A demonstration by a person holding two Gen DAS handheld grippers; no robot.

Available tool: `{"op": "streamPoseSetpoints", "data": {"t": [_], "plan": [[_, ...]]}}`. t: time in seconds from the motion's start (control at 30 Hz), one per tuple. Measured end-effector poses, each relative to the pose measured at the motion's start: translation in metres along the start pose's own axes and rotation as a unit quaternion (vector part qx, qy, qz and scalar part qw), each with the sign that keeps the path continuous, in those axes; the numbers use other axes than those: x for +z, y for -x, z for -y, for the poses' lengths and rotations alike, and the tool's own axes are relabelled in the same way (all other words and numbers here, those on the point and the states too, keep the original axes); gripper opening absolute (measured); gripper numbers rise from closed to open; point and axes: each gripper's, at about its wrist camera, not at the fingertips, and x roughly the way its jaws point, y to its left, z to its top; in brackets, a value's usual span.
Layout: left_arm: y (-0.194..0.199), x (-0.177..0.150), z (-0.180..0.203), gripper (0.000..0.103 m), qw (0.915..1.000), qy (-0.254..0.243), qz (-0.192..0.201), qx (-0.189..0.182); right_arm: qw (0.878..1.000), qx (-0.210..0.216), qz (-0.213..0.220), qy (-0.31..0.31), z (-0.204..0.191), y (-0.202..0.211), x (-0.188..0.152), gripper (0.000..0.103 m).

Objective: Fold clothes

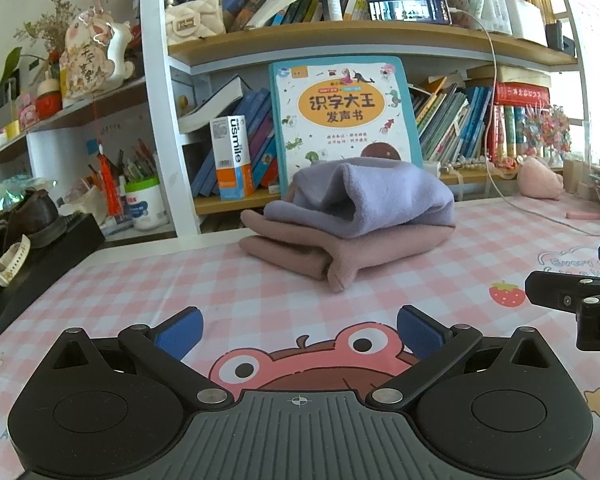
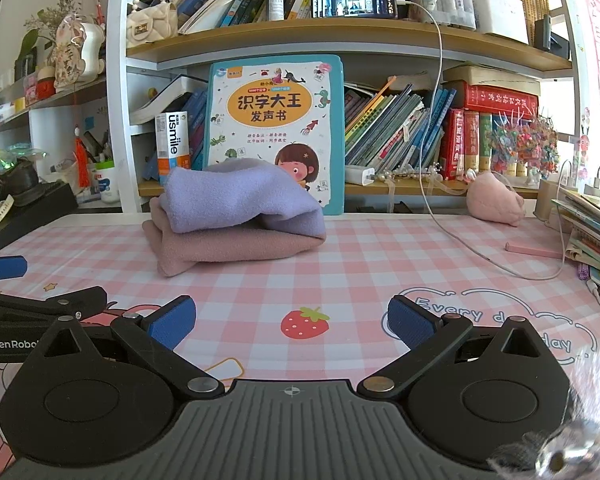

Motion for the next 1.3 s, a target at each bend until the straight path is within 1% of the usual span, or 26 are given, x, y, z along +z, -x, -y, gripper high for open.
{"op": "streamPoseSetpoints", "data": {"t": [1.3], "plan": [[0.0012,0.0014,0.0038,0.103,1.0,-0.005,0.001,0.001,1.0,-0.001,0.0,0.0,0.0014,-0.0015,0.0002,0.103]]}}
